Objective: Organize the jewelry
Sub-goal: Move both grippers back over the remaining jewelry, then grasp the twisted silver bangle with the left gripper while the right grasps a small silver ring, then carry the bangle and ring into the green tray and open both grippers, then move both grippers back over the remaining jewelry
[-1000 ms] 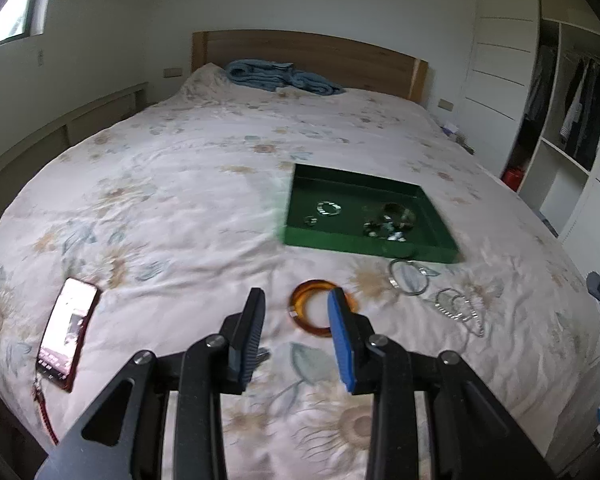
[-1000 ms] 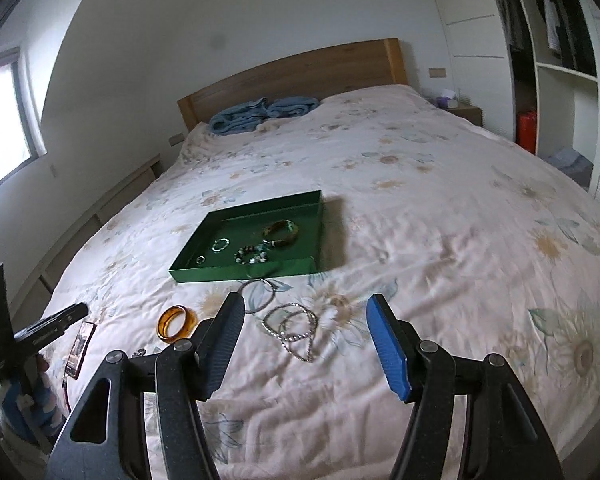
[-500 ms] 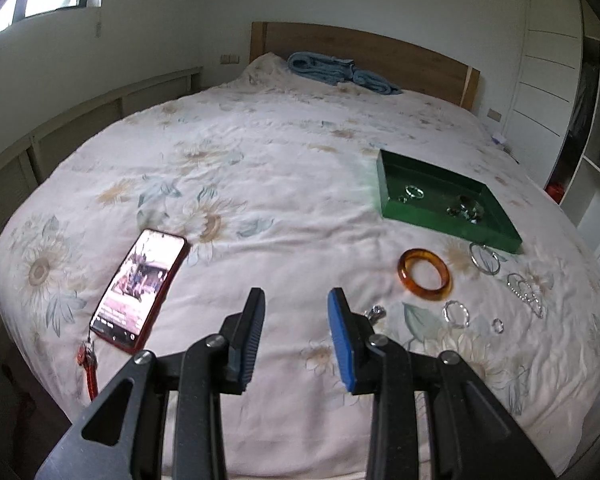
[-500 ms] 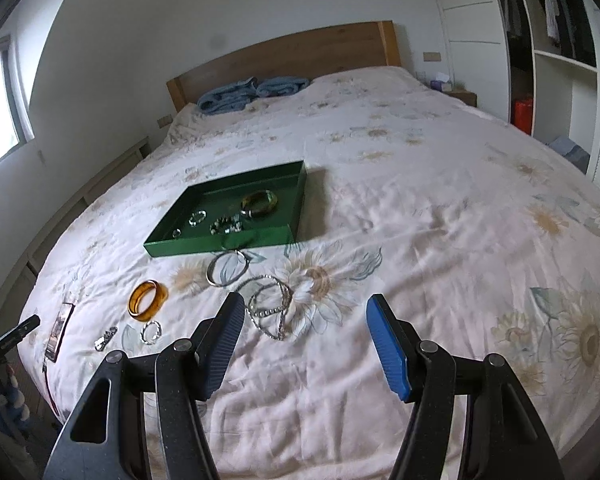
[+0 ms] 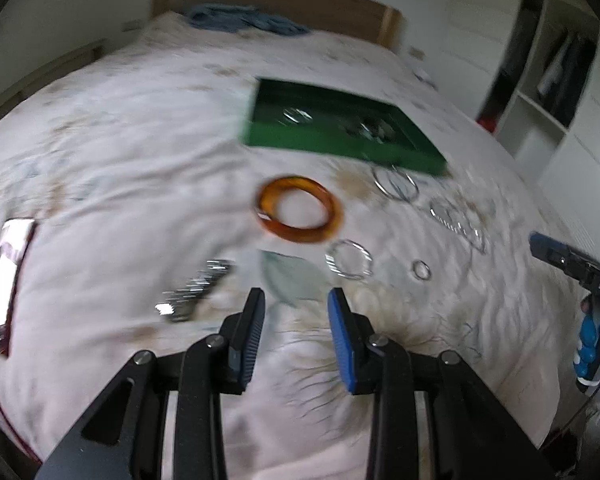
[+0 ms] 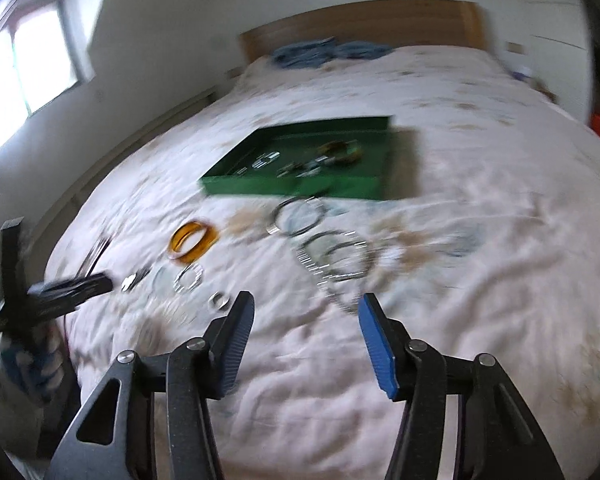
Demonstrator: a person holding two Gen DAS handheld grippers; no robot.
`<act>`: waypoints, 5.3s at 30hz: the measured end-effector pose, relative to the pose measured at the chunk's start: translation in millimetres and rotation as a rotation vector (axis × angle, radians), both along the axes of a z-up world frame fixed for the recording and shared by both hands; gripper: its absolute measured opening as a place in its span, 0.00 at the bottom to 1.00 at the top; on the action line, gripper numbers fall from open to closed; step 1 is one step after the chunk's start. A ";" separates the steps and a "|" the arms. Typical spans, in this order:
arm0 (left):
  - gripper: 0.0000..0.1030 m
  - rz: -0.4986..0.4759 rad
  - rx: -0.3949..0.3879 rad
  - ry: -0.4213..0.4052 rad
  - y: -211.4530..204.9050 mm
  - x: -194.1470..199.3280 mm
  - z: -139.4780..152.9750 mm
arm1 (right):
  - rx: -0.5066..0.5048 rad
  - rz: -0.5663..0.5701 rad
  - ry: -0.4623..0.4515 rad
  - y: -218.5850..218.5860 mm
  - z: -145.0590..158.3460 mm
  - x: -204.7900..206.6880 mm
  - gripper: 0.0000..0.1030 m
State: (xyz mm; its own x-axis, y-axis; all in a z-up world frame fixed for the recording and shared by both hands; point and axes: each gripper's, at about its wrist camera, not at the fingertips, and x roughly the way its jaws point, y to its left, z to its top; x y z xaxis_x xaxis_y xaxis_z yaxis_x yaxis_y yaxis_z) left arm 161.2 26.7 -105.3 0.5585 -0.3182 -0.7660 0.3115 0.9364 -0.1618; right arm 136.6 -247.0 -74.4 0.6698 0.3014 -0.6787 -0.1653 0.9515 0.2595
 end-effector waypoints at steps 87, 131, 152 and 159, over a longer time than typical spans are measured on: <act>0.36 0.010 -0.089 -0.117 -82.9 192.7 40.8 | -0.206 0.032 -0.106 33.1 24.2 210.6 0.20; 0.37 0.106 -0.031 -0.157 -66.9 174.0 63.3 | -0.260 -0.091 -0.081 10.6 36.2 186.3 0.53; 0.41 0.141 -0.066 -0.233 25.3 35.5 108.5 | -0.207 -0.252 -0.164 -23.7 90.2 20.3 0.60; 0.43 0.135 -0.047 -0.253 39.2 -0.2 107.2 | -0.201 -0.264 -0.166 -22.6 89.6 -5.1 0.61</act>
